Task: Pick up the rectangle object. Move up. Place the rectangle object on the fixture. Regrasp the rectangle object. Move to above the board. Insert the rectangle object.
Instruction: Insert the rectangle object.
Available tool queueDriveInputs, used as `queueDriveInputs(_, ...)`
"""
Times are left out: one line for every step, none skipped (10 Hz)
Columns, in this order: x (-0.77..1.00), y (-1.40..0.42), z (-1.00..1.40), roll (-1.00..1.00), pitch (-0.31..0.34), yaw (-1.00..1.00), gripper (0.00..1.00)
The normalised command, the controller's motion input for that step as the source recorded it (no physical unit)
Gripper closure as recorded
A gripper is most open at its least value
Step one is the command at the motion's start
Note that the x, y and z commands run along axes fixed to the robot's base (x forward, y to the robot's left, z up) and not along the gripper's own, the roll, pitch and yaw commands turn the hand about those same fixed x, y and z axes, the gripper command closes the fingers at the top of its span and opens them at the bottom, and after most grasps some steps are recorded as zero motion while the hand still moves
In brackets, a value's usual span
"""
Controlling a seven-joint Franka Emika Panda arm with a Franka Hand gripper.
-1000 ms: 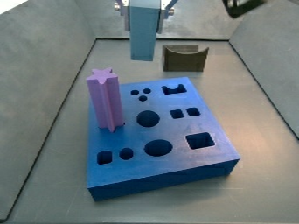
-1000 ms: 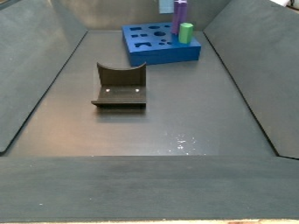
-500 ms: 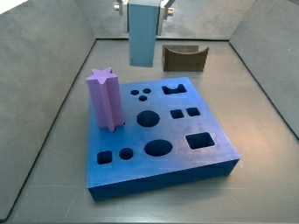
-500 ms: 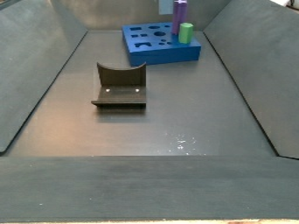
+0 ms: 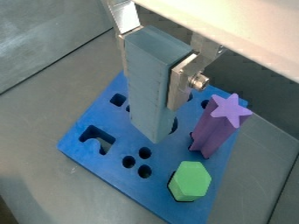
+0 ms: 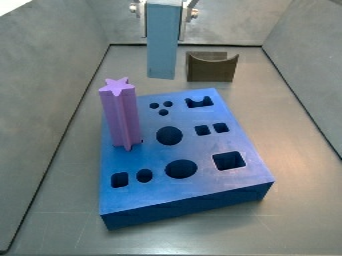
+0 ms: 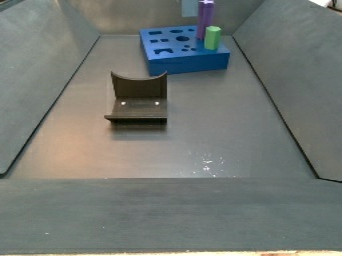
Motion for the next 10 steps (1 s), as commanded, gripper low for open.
queueDriveInputs(0.39, -0.37, -0.24, 0.08, -0.006, -0.05, 1.0)
queueDriveInputs(0.68, -0.67, -0.39, 0.1, -0.02, -0.05, 1.0)
queueDriveInputs(0.79, -0.66, -0.41, 0.07, 0.0, -0.01, 1.0)
queueDriveInputs(0.8, -0.67, -0.4, 0.06, 0.0, 0.0, 1.0)
queueDriveInputs(0.87, -0.63, -0.38, 0.0, 0.0, 0.0, 1.0)
queueDriveInputs(0.93, -0.57, -0.33, 0.0, 0.0, 0.0, 1.0)
queueDriveInputs(0.95, -0.51, -0.12, -0.11, 0.0, -0.01, 1.0)
queueDriveInputs(1.0, -0.47, -0.1, -0.17, 0.049, 0.0, 1.0)
queueDriveInputs(1.0, -0.4, -0.09, -0.32, 0.06, 0.0, 1.0)
queueDriveInputs(0.99, -0.34, -0.18, -0.43, 0.091, 0.09, 1.0)
